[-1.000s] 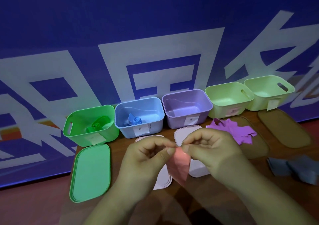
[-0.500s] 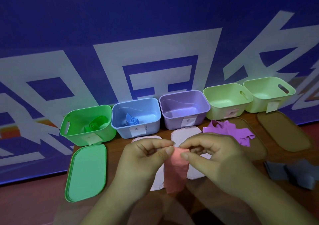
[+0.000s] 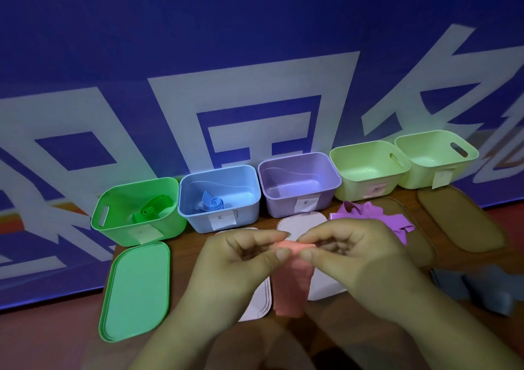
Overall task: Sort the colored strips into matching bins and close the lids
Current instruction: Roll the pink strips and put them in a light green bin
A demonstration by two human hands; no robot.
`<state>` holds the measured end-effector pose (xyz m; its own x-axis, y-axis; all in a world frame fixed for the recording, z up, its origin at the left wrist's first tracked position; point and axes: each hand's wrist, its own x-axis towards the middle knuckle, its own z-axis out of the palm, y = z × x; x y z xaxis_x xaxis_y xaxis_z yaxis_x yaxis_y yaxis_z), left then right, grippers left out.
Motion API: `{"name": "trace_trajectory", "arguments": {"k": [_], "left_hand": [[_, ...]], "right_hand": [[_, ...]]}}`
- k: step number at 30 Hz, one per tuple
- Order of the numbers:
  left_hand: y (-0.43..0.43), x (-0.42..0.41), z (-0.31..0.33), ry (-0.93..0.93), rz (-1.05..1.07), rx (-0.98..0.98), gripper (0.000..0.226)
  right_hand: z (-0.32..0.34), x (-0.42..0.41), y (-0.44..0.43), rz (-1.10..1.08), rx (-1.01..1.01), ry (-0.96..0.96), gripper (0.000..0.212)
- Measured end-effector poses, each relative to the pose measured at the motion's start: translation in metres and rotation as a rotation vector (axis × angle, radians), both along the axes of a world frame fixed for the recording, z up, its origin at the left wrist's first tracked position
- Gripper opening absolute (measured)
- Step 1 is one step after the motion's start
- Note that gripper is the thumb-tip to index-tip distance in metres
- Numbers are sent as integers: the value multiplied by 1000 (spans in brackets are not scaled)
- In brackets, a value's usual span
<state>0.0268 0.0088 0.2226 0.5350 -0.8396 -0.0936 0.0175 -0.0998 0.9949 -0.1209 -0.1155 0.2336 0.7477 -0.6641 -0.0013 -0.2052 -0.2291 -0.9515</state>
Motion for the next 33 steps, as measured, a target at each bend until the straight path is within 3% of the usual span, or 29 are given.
{"name": "trace_trajectory", "arguments": {"k": [6,13,18,25,33], "left_hand": [[0,6,-5,-80,-5,-14,23],[2,17,-7,-7,-32,-61,18],[6,23,-9,22,-52,-139,28],[20,32,-7,-5,-36,-197,18],[41,46,-6,-75,-22,-176,10]], "right_hand": [[3,8,0,11,100,-4,21],[5,16,5,34,171,4,18],[6,22,11,7,199,14,18],[9,32,24,-9,241,19,19],[11,43,49,-17,139,32,22]]}}
